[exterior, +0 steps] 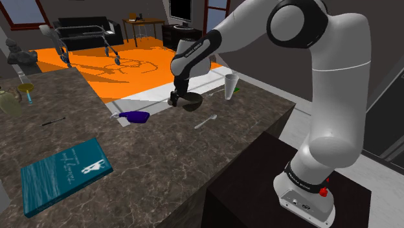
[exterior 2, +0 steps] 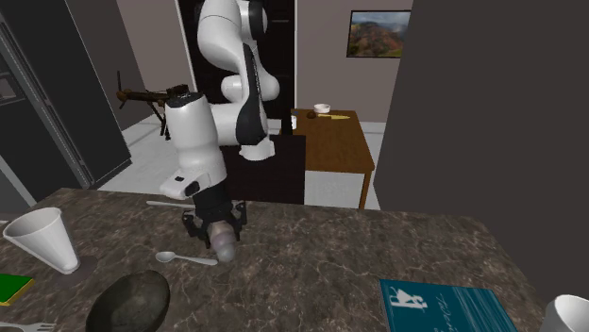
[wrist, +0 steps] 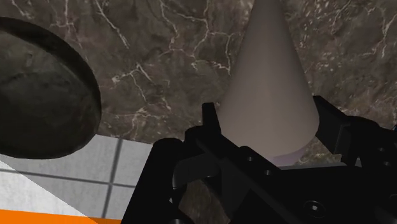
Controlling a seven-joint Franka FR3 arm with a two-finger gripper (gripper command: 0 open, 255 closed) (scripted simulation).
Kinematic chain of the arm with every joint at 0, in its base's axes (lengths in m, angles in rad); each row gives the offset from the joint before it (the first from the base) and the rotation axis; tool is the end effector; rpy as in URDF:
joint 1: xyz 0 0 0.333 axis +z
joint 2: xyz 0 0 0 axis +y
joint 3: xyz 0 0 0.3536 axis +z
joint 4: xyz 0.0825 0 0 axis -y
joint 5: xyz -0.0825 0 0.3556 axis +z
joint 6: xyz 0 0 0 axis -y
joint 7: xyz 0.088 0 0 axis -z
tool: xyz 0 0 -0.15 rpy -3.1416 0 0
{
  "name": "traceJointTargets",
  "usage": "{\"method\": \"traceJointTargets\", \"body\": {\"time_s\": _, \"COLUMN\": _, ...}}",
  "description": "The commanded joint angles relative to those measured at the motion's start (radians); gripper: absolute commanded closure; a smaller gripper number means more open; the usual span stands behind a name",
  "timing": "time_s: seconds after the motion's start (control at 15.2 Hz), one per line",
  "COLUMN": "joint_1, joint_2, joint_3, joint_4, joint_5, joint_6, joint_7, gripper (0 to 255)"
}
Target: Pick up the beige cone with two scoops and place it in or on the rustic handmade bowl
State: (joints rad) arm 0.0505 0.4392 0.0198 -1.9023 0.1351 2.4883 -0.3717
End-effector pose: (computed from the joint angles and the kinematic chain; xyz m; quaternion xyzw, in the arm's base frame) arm 0.6450 0.0474 0.2941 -0.9819 -0.1676 -0.0796 0.0374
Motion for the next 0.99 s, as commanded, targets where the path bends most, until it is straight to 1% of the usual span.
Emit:
{"method": "traceJointTargets", "body": {"time_s": 0.0, "joint_1": -0.034, "joint_2": 0.032, "joint_3": -0.005, "joint_4": 0.053, "joint_5": 0.008, "joint_6": -0.025, "joint_7": -0.044, "gripper": 255}}
{"method": "traceJointTargets", "body": {"time_s": 0.26, "joint_1": -0.093, "joint_2": 0.111, "joint_3": -0.014, "joint_4": 0.186, "joint_5": 0.018, "joint_6": -0.086, "joint_7": -0.113, "gripper": 255}}
{"method": "traceJointTargets", "body": {"time_s": 0.53, "joint_1": -0.150, "joint_2": 0.206, "joint_3": -0.022, "joint_4": 0.348, "joint_5": 0.025, "joint_6": -0.161, "joint_7": -0.171, "gripper": 255}}
{"method": "traceJointTargets", "body": {"time_s": 0.73, "joint_1": -0.190, "joint_2": 0.290, "joint_3": -0.027, "joint_4": 0.495, "joint_5": 0.027, "joint_6": -0.229, "joint_7": -0.208, "gripper": 255}}
{"method": "traceJointTargets", "body": {"time_s": 0.92, "joint_1": -0.229, "joint_2": 0.393, "joint_3": -0.030, "joint_4": 0.676, "joint_5": 0.028, "joint_6": -0.312, "joint_7": -0.238, "gripper": 255}}
